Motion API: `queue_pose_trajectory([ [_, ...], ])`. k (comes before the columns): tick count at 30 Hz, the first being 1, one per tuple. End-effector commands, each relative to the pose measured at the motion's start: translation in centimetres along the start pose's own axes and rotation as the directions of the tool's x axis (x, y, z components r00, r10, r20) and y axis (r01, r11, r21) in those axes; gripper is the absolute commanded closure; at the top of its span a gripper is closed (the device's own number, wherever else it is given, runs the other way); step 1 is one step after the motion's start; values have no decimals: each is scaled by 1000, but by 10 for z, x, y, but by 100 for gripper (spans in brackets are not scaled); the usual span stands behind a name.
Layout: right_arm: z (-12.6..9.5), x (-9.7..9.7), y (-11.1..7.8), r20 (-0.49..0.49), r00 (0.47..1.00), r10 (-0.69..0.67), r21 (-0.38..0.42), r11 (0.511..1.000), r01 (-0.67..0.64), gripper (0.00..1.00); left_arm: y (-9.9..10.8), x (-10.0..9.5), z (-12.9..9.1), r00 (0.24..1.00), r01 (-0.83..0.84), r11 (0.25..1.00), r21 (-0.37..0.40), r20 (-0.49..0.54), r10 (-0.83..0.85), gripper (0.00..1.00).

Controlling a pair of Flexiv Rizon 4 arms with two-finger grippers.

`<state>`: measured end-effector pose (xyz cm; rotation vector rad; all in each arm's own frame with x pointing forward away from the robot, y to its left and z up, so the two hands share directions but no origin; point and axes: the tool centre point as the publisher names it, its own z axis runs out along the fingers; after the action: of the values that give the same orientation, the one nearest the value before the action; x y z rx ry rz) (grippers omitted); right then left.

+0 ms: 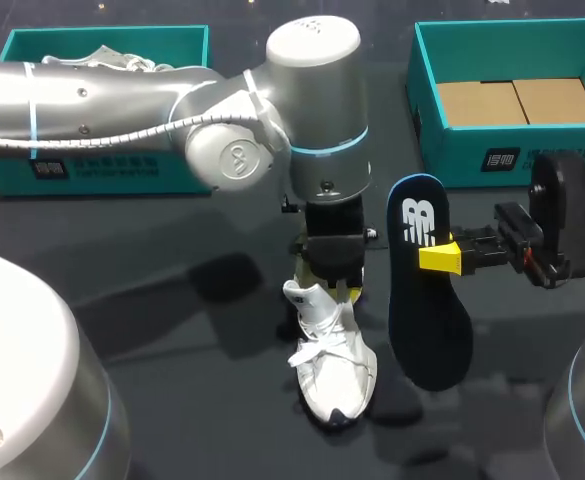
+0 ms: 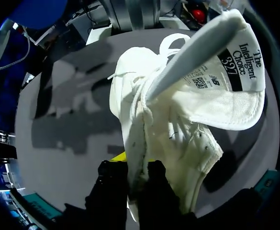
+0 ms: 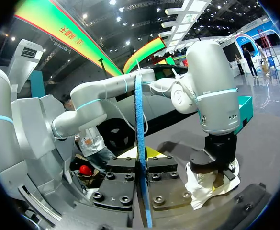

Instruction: Take the shoe out of the shoebox, open the shoe tongue, remove and reinsert the insole, then place the shoe into the shoebox

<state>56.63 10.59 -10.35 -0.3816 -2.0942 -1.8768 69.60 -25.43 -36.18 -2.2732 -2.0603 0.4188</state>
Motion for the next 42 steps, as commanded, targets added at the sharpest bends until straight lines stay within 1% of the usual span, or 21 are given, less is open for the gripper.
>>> queue_pose_trajectory([
  [1,1,2,-1,4,1000,1,1,1000,-1,100,2,-8,5,1000,-3,1000,5,-9,3,100],
  [10,1,2,-1,4,1000,1,1,1000,-1,100,13,-17,18,1000,-14,998,68,-22,16,100],
  [16,1,2,-1,4,1000,1,1,1000,-1,100,18,-22,21,1000,-10,996,90,-16,11,100],
  [17,1,2,-1,4,1000,1,1,1000,-1,100,18,-23,21,1000,-11,995,94,-13,13,98],
  [18,1,2,-1,4,1000,1,1,1000,-1,100,18,-24,21,1000,-12,995,94,-11,13,93],
  [19,1,2,-1,4,1000,1,1,1000,-1,100,17,-25,20,1000,-16,995,95,-6,17,86],
  [20,1,2,-1,4,1000,1,1,1000,-1,100,17,-25,19,1000,-17,995,96,-3,17,74],
  [21,1,2,-1,4,1000,1,1,1000,-1,100,16,-26,18,1000,-23,995,92,4,23,66],
  [22,1,2,-1,4,1000,1,1,1000,-1,100,15,-26,17,1000,-25,996,90,7,24,63],
  [25,1,2,-1,4,1000,1,1,1000,-1,100,13,-28,14,999,-34,996,80,16,33,60],
  [27,1,2,-1,4,1000,1,1,1000,-1,100,11,-28,12,999,-39,996,76,24,37,55],
  [30,1,2,-1,4,1000,1,1,1000,-1,100,9,-28,7,998,-43,997,65,42,40,51],
  [33,1,2,-1,4,1000,1,1,1000,-1,100,7,-27,0,997,-39,998,46,66,36,37],
  [36,1,2,-1,4,1000,1,1,1000,-1,100,4,-24,-10,995,-30,999,21,100,28,12],
  [38,1,2,-1,4,1000,1,1,1000,-1,100,2,-21,-20,990,-19,1000,2,138,19,9],
  [39,1,2,-1,4,1000,1,1,1000,-1,100,1,-19,-26,987,-14,1000,-5,158,15,0],
  [42,1,2,-1,4,1000,1,1,1000,-1,100,1,-15,-44,971,27,999,-32,238,-19,0],
])
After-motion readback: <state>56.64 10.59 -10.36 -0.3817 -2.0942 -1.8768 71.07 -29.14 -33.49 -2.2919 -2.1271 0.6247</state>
